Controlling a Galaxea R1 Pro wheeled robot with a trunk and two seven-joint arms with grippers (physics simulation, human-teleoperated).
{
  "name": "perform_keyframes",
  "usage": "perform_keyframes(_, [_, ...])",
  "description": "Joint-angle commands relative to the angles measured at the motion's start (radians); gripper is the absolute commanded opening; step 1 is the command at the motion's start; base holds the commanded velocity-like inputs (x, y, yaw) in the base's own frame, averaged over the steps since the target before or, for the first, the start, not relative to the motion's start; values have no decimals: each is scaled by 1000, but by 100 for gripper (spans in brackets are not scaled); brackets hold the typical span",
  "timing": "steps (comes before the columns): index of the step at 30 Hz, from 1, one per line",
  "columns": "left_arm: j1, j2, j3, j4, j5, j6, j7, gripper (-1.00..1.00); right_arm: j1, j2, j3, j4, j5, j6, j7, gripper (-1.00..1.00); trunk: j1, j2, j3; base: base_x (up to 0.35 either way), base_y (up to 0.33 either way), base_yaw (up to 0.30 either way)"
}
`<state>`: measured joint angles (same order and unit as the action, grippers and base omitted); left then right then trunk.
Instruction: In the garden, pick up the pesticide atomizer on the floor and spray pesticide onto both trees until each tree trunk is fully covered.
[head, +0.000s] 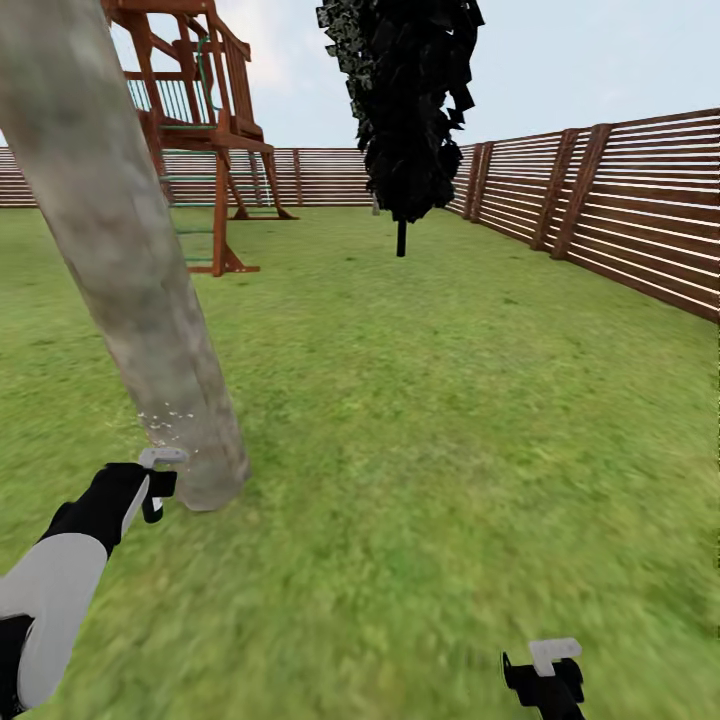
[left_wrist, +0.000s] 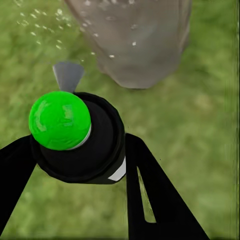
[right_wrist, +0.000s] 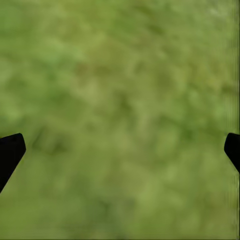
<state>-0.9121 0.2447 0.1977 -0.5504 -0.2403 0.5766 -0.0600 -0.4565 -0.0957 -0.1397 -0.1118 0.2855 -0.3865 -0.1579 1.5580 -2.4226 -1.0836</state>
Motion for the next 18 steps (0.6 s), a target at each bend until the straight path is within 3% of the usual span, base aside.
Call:
perform_keyframes(1, [-1, -1, 5, -2, -10, 5, -6, -100, -1, 1, -8, 1, 11, -3, -2, 100, 0, 0, -1, 0, -274, 0])
perform_keyframes(10, [-2, -1, 9, -2, -10, 5, -3, -100, -1, 1, -7, 1, 11, -3, -3, 100, 0, 0, -1, 118, -272, 5])
perform_keyframes(18, [-2, -1, 8, -2, -10, 6, -1, -100, -1, 1, -7, 1, 11, -5, -3, 100, 0, 0, -1, 142, -270, 242])
